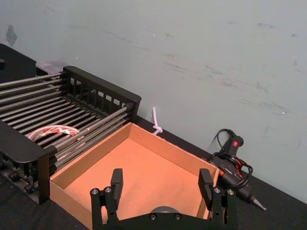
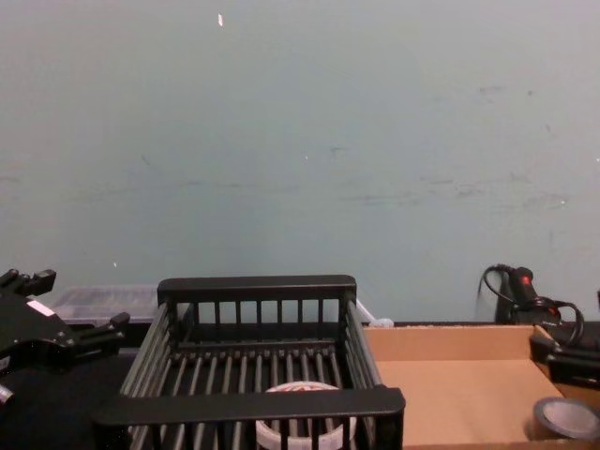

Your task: Pick up the white tape and place it into the black box , Pick up the silver tape and place it into the brown box.

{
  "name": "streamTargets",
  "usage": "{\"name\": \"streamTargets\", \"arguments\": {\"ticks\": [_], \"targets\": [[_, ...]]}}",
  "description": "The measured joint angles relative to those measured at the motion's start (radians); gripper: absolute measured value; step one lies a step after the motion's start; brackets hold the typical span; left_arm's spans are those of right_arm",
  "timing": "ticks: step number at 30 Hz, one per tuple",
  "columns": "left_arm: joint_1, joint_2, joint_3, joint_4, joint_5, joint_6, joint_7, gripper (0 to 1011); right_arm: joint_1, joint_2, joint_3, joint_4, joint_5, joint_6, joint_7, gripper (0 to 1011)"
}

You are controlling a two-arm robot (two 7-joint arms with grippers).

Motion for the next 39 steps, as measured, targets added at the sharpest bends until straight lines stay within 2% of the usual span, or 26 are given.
{"name": "streamTargets", "arguments": {"ticks": [7,39], "targets": [[0.0,0.0,0.0,0.0,0.0,0.0,0.0,1001,-0.023,-0.017,0.026,-0.007,-0.007,-0.011,-0.006,1002],[0.0,0.0,0.0,0.0,0.0,0.0,0.0,1001,-0.018,-0.012,0.018,-0.005,-0.006,-0.009,-0.004,1002]]}}
